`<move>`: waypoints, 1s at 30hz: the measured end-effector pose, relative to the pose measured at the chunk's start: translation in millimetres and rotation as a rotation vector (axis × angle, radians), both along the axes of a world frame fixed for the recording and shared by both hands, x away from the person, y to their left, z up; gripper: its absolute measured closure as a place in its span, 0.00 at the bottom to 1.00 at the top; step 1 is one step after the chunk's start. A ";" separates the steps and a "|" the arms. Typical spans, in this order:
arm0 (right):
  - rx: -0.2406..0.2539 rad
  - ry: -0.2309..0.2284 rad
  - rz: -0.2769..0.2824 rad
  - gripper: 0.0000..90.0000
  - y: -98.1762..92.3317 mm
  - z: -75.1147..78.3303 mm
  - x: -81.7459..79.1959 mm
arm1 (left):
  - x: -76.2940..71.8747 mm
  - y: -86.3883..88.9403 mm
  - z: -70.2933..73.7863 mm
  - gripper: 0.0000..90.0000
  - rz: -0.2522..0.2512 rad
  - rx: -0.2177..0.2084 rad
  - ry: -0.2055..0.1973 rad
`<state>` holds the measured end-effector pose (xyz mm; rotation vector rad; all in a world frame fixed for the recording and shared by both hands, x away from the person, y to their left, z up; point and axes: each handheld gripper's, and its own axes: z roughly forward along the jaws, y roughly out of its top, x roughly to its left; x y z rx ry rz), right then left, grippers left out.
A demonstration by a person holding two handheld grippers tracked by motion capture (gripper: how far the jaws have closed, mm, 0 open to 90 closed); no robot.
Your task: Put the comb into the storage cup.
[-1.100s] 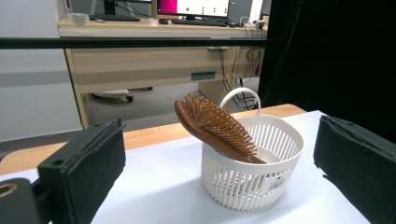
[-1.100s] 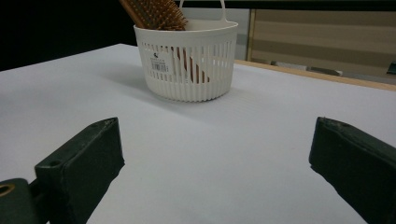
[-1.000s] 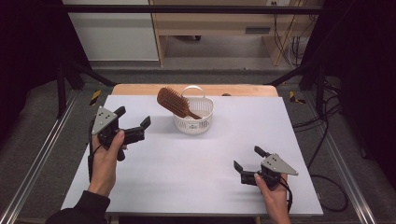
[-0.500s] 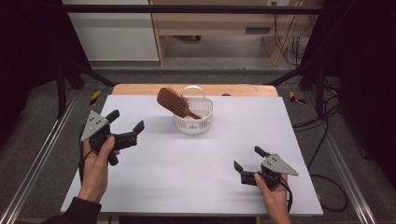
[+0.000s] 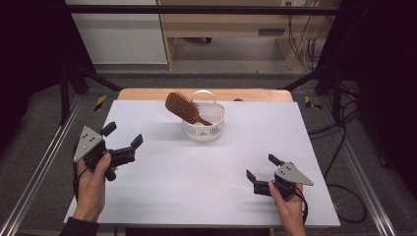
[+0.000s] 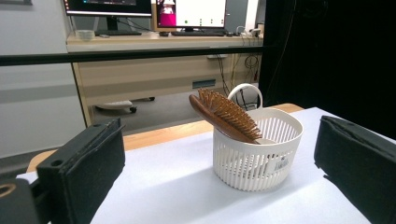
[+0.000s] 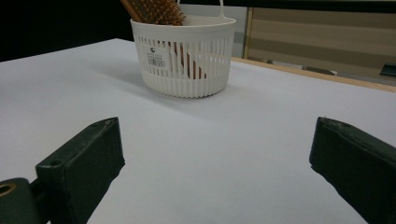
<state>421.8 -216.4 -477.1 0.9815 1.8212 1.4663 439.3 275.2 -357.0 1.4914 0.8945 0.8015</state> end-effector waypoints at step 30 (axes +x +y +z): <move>0.003 -0.008 0.002 0.04 0.0 -1.0 -1.4 | -33.2 18.6 -45.8 0.02 -0.003 0.070 -0.011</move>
